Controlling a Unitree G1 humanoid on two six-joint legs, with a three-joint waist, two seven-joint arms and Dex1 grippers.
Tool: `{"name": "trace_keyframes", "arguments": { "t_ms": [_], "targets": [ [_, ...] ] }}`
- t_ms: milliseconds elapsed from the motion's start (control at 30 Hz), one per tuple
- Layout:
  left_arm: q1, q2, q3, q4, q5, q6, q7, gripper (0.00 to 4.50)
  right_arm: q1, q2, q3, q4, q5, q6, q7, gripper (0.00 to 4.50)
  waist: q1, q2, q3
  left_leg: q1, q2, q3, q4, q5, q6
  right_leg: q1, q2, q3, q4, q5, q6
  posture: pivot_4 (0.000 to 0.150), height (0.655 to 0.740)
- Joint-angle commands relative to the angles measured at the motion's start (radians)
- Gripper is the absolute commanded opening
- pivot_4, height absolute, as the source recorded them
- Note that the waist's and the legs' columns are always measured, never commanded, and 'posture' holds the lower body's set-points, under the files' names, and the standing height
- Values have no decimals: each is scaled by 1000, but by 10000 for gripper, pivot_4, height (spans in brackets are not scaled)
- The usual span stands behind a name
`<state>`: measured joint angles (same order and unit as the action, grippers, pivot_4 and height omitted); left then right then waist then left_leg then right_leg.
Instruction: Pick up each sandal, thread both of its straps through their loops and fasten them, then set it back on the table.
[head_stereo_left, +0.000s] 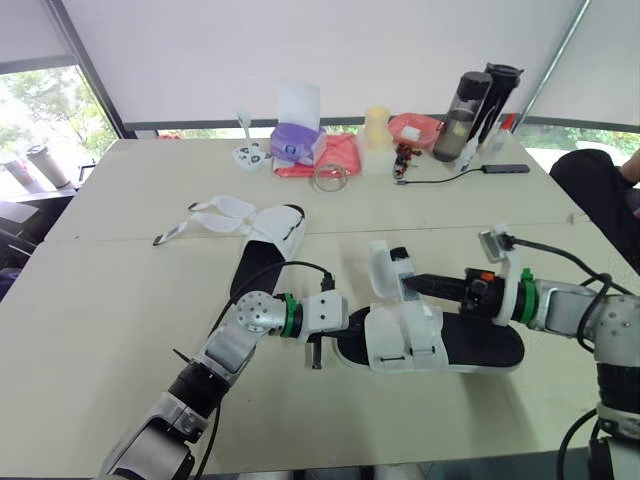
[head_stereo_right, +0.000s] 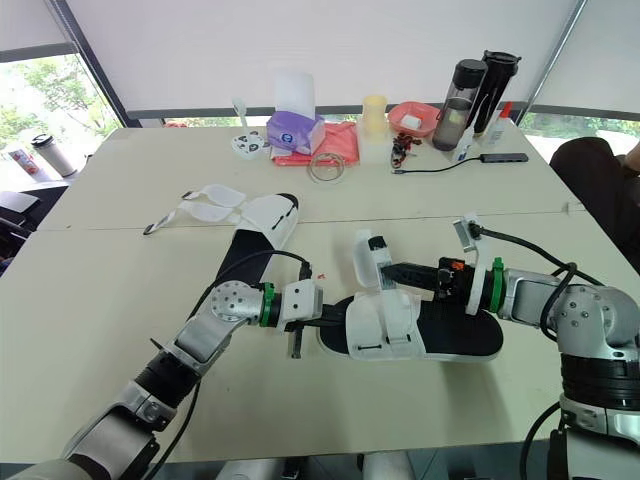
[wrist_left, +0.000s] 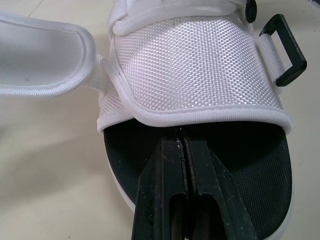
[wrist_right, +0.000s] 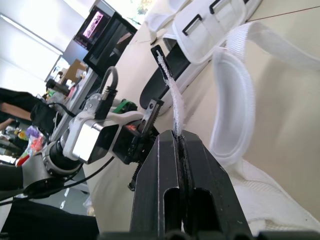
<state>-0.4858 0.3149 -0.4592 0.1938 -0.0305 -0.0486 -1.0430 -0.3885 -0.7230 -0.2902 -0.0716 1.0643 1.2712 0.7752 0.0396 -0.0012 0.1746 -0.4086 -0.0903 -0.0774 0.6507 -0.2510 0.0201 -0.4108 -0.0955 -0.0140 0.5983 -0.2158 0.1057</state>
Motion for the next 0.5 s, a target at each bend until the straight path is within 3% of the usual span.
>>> {"name": "trace_keyframes", "arguments": {
  "t_ms": [33, 500],
  "targets": [
    [14, 11, -28, 41, 47, 26, -1, 0, -35, 5, -56, 34, 16, -13, -20, 241, 0, 0, 0, 0, 0, 0, 0, 0, 0, 0, 0, 0, 0, 0, 0, 1500, 7400],
    [17, 13, -22, 38, 45, 28, 6, 0, 11, -8, -45, 100, -17, 32, -74, 241, -1, 1, -1, 0, 0, 0, 0, 0, 0, 0, 0, 0, 0, 0, 0, 1500, 7400]
  ]
}}
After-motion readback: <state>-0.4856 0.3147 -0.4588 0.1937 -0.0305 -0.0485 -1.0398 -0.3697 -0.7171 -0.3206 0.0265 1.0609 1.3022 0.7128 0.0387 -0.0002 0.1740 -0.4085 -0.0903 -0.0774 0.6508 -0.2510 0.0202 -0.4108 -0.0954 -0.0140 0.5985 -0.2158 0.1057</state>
